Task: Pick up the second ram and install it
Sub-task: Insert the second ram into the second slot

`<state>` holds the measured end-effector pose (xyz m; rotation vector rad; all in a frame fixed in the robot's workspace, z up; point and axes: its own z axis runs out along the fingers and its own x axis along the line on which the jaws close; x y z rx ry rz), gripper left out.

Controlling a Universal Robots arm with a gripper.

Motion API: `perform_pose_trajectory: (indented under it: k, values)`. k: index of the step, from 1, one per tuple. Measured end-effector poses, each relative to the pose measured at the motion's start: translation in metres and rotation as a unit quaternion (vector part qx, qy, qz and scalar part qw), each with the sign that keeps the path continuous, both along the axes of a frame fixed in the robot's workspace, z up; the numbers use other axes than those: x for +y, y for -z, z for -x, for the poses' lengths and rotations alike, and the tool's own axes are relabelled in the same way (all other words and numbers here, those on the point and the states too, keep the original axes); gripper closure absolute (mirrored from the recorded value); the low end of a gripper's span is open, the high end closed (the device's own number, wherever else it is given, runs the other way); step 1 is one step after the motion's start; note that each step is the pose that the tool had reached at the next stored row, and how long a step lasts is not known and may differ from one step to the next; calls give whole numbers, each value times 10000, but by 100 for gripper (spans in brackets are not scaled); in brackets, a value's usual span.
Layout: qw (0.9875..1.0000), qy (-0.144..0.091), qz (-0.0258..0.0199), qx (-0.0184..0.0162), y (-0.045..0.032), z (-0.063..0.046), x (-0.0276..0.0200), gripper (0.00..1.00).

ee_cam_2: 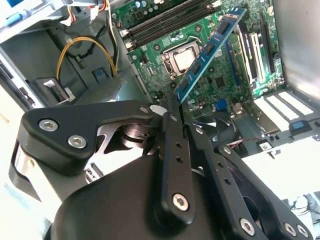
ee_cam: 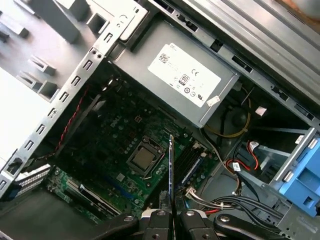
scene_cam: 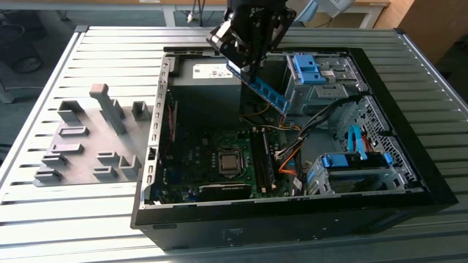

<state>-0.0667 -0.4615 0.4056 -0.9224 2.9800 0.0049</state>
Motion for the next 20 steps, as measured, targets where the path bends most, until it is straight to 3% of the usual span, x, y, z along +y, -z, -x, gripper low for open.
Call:
perform_pose_trajectory:
  k: [6, 20]
  values:
    - [9997, 243, 0, 0, 1, 0, 0, 86]
    - [9997, 264, 0, 0, 1, 0, 0, 86]
